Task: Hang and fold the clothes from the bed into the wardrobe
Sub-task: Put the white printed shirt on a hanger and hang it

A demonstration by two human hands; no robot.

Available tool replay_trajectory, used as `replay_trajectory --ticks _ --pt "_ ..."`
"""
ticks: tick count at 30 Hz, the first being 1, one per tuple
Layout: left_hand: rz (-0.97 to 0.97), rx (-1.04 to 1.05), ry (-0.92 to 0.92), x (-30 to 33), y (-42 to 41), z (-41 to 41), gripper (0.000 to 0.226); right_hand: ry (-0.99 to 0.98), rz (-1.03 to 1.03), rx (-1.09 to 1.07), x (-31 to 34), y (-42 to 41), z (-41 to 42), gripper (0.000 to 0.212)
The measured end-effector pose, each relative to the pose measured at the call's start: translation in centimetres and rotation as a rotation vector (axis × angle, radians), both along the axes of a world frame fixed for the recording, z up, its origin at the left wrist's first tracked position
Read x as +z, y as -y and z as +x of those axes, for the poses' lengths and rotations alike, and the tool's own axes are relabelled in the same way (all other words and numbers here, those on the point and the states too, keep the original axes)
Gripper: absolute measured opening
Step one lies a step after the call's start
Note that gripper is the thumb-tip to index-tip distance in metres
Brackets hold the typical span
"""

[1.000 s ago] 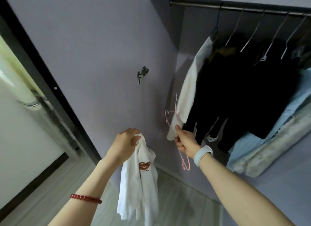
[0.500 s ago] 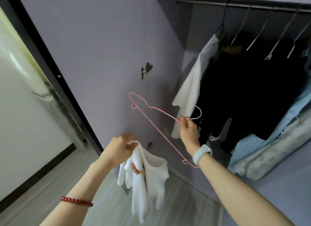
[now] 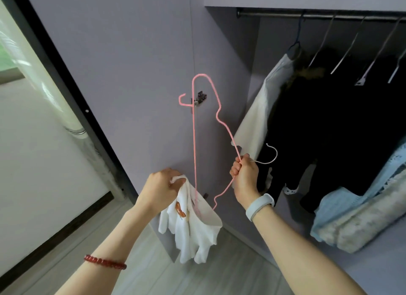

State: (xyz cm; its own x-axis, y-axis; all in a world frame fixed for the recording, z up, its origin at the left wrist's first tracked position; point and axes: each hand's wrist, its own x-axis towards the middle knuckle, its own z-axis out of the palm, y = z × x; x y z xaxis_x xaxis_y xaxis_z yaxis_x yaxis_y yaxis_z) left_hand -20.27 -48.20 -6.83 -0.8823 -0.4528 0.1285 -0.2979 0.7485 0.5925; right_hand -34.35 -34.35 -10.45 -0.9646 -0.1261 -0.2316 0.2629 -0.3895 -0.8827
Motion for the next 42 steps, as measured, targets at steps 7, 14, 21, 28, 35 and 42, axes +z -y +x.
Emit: replay_trajectory --ticks 7,14,21,28,35,42 --pt "0.057 0.090 -0.142 4.8 1.8 0.8 0.008 -0.185 0.450 0.101 -4.6 -1.1 1.1 0.034" --pt "-0.242 0.019 0.131 2.4 5.2 4.0 0.019 -0.503 0.618 0.203 -0.4 -2.8 -2.5 0.035" --pt "-0.378 -0.052 0.089 2.5 4.7 4.2 0.020 -0.597 0.732 0.229 -0.3 -2.9 -2.5 0.027" --pt "-0.484 -0.112 0.049 3.2 5.4 4.9 0.008 -0.697 0.843 0.329 0.7 -3.1 -2.1 0.029" --pt "-0.411 -0.062 0.174 4.0 5.6 5.5 0.020 -0.495 0.748 0.237 1.0 -2.9 -2.8 0.033" --pt "-0.236 -0.088 -0.125 5.8 3.3 3.5 0.012 -0.164 0.391 0.208 -1.0 -0.3 -1.3 0.041"
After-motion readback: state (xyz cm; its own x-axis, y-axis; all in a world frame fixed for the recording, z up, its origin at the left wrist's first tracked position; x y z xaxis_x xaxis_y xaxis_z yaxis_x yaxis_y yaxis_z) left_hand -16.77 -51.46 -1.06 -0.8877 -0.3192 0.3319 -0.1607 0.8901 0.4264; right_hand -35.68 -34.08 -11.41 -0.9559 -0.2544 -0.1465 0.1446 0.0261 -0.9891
